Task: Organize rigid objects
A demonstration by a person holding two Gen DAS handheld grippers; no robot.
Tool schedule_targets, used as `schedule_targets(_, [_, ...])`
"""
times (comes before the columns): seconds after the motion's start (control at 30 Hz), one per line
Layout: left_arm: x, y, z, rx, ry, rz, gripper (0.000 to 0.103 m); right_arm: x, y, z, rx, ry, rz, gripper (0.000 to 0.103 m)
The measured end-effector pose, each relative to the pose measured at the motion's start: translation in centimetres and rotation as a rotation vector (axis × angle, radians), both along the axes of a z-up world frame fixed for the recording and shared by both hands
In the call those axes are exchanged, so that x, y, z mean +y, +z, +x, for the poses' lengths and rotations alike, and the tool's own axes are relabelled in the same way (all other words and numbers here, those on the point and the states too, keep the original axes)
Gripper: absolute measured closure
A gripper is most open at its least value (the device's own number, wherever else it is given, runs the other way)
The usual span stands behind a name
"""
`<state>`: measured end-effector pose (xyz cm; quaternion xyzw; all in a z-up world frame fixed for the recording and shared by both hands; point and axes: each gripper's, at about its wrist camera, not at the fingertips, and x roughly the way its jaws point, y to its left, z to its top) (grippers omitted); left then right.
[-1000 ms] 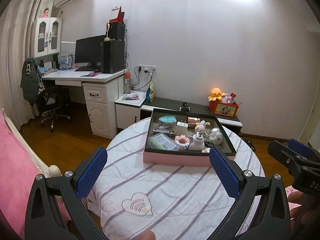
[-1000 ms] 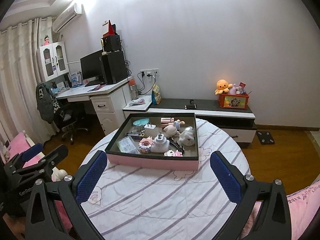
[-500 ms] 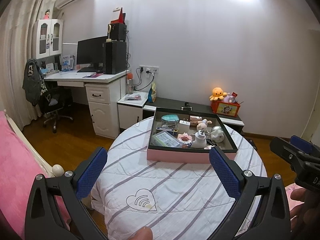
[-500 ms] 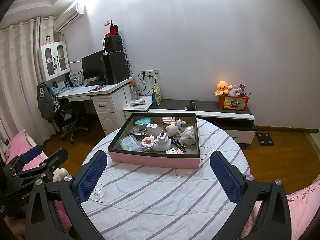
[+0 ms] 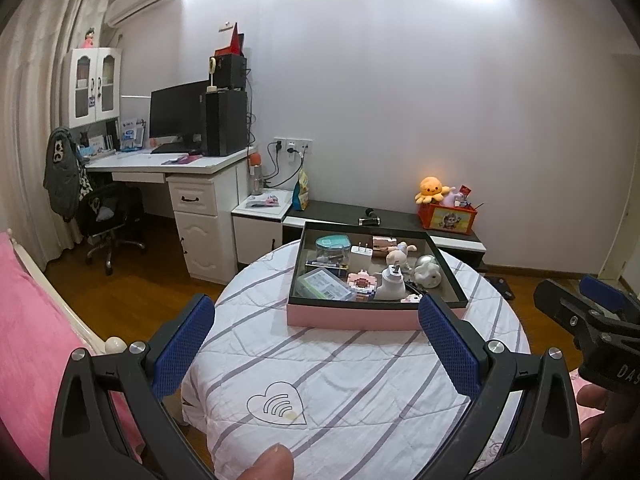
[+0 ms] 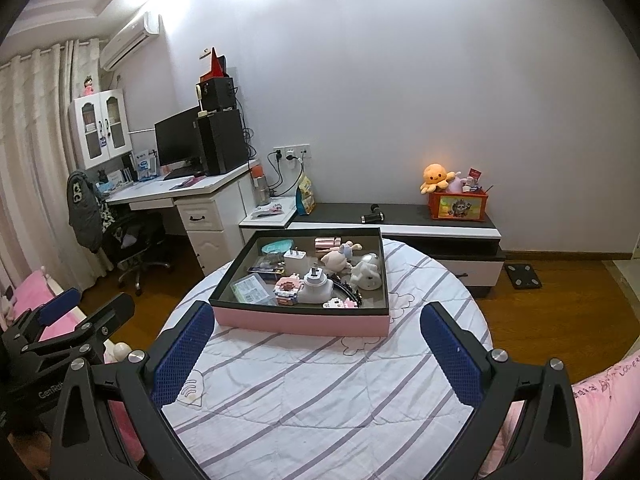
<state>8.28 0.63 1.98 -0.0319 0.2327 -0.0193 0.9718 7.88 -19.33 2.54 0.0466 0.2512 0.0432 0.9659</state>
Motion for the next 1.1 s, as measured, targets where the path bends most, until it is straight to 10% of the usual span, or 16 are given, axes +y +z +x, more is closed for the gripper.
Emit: schedule_targets(1.1, [-0.4, 0.6, -1.3, -0.031, 0.02, 0.053, 0.0, -0.6, 0.5, -0.9, -0.022, -0.03, -0.006, 0.0])
